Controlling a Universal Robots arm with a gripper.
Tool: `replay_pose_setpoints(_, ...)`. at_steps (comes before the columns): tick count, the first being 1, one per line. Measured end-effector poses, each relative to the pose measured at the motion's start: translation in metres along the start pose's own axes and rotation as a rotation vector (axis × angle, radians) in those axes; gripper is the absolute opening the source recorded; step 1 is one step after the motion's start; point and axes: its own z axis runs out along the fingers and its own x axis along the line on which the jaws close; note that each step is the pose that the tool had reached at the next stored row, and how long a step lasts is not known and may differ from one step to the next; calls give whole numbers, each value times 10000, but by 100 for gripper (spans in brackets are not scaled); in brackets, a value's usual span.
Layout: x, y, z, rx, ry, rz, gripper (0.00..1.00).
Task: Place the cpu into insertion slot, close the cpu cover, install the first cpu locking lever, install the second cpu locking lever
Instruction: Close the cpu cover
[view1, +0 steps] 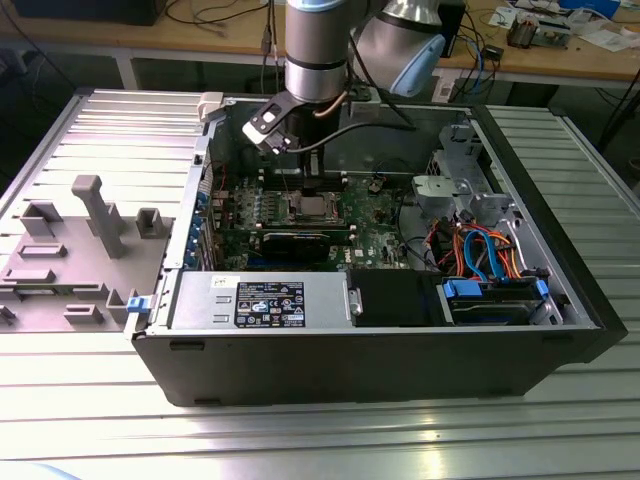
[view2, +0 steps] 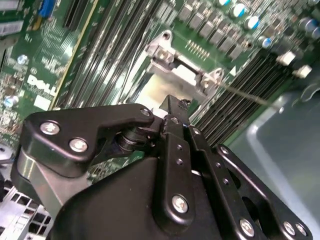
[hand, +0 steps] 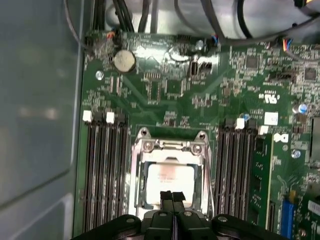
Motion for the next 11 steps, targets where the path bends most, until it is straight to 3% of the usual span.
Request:
replay_pose_setpoints(4,7,-99,50,1,9,-36,11)
replay_pose_setpoints(11,10,-123,179,2,10,-58,11)
